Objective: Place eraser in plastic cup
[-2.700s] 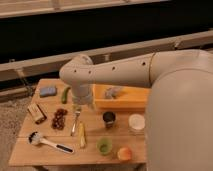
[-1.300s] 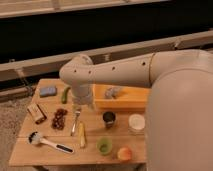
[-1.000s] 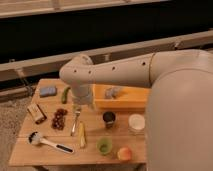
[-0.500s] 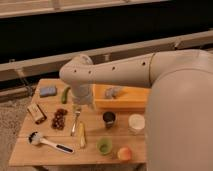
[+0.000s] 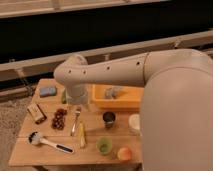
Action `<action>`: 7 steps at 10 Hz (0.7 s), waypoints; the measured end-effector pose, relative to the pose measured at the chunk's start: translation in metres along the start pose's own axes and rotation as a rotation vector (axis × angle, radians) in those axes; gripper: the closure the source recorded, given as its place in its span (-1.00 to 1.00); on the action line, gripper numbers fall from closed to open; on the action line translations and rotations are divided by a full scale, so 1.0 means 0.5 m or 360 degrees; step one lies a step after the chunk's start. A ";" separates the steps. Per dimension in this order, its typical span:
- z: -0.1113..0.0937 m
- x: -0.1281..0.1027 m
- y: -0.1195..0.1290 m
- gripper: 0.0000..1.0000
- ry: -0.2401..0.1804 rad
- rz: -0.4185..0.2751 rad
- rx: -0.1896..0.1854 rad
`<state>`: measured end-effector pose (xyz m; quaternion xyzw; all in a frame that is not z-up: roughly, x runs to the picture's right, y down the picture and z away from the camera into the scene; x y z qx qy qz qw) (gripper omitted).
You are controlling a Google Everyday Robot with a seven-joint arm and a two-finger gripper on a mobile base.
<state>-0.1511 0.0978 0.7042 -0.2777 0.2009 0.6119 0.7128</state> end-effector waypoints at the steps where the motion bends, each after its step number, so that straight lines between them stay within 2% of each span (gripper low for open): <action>1: 0.003 -0.013 0.034 -0.30 -0.0015 -0.0038 -0.0013; 3: 0.019 -0.049 0.161 -0.30 -0.0068 -0.0158 -0.0071; 4: 0.026 -0.061 0.197 -0.30 -0.0090 -0.0194 -0.0088; 7: 0.068 -0.099 0.356 -0.30 -0.0171 -0.0388 -0.0180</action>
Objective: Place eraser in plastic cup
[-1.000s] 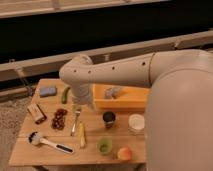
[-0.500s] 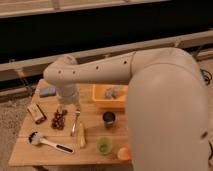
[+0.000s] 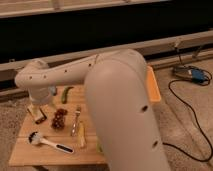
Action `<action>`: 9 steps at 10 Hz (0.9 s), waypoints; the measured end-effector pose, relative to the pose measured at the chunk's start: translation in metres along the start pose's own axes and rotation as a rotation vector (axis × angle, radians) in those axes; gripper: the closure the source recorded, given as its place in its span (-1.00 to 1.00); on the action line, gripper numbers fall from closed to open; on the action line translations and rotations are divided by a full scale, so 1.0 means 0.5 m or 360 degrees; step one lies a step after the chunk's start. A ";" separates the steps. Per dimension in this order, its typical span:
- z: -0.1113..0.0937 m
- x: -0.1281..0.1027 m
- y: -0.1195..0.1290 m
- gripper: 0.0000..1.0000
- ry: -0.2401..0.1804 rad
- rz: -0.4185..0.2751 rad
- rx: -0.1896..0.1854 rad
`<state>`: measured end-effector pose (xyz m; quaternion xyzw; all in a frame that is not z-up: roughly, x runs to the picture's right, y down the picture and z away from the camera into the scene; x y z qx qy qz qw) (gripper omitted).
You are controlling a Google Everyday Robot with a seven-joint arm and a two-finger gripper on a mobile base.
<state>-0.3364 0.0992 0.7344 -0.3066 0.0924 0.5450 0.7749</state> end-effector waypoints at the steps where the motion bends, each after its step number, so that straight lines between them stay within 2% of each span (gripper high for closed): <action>1: 0.026 -0.017 0.046 -0.30 -0.0023 -0.0083 -0.0032; 3: 0.094 -0.035 0.101 -0.30 -0.0026 -0.0230 -0.0068; 4: 0.125 -0.044 0.113 -0.30 -0.0026 -0.0295 -0.0072; 7: 0.190 -0.101 0.142 -0.30 -0.0042 -0.0441 -0.0039; 9: 0.206 -0.149 0.103 -0.30 -0.0070 -0.0435 0.0008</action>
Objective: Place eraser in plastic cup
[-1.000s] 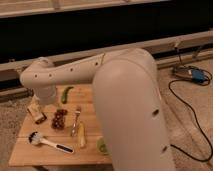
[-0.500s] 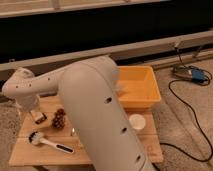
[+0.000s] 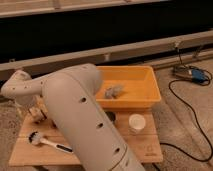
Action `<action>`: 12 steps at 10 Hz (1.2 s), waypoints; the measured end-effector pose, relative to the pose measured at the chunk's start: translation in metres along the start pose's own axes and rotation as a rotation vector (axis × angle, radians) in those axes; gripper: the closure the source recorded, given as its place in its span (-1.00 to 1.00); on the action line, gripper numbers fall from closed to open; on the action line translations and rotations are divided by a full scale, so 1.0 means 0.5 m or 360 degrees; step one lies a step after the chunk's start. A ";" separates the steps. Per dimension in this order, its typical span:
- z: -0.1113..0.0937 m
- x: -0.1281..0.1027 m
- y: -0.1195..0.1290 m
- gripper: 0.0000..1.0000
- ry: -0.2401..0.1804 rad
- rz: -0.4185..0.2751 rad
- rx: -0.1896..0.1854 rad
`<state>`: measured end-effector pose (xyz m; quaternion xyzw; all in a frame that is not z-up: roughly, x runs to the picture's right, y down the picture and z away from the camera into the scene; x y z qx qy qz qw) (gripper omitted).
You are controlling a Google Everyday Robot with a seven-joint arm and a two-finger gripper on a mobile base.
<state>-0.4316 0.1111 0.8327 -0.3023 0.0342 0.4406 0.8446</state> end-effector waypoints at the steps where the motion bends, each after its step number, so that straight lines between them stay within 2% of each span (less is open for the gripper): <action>1: 0.007 -0.014 -0.017 -0.30 -0.0011 0.0001 0.0023; 4: 0.025 -0.034 -0.025 -0.30 -0.0028 0.0003 0.0051; 7: 0.036 -0.038 -0.014 -0.30 -0.0020 -0.0024 0.0050; 12: 0.068 -0.028 0.000 -0.30 0.0049 -0.0049 0.0060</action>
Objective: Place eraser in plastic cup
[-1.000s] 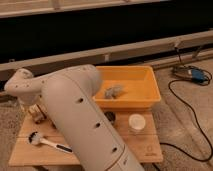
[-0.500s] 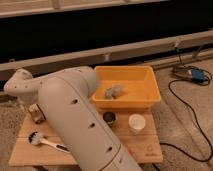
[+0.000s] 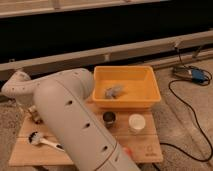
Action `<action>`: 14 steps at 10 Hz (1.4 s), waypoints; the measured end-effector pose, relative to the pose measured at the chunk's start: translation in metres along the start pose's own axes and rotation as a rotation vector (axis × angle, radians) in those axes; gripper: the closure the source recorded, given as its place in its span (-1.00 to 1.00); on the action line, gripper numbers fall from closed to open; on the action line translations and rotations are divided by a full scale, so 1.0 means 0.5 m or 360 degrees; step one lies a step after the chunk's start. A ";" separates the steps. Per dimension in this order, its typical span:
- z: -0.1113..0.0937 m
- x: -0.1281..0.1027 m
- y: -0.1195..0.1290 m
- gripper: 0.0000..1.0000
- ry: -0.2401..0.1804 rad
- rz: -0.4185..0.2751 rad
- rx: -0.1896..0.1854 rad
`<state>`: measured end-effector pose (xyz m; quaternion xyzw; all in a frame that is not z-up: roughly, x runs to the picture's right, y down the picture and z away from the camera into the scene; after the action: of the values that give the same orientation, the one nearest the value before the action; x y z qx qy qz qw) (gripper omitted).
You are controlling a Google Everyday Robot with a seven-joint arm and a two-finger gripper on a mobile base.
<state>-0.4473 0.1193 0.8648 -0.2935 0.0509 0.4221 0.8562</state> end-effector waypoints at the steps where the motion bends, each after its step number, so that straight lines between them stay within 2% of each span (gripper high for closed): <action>1: 0.008 0.001 0.001 -0.27 0.0014 0.0002 0.0007; 3: 0.018 0.004 -0.001 0.04 0.0040 0.0009 0.0023; 4: 0.020 0.008 -0.006 0.28 0.0055 0.0016 0.0029; 5: 0.020 0.011 -0.008 0.44 0.0059 0.0017 0.0028; 7: -0.002 0.018 -0.010 0.84 0.0058 0.0029 -0.0017; 8: -0.026 0.022 -0.018 0.97 0.0046 0.0038 -0.0043; 9: -0.056 0.026 -0.022 1.00 0.0027 0.0043 -0.0073; 11: -0.145 0.050 -0.036 1.00 -0.0031 0.0039 -0.0121; 14: -0.276 0.140 -0.086 1.00 -0.0128 0.0045 -0.0159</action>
<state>-0.3481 0.0722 0.7475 -0.3179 -0.0006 0.4477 0.8357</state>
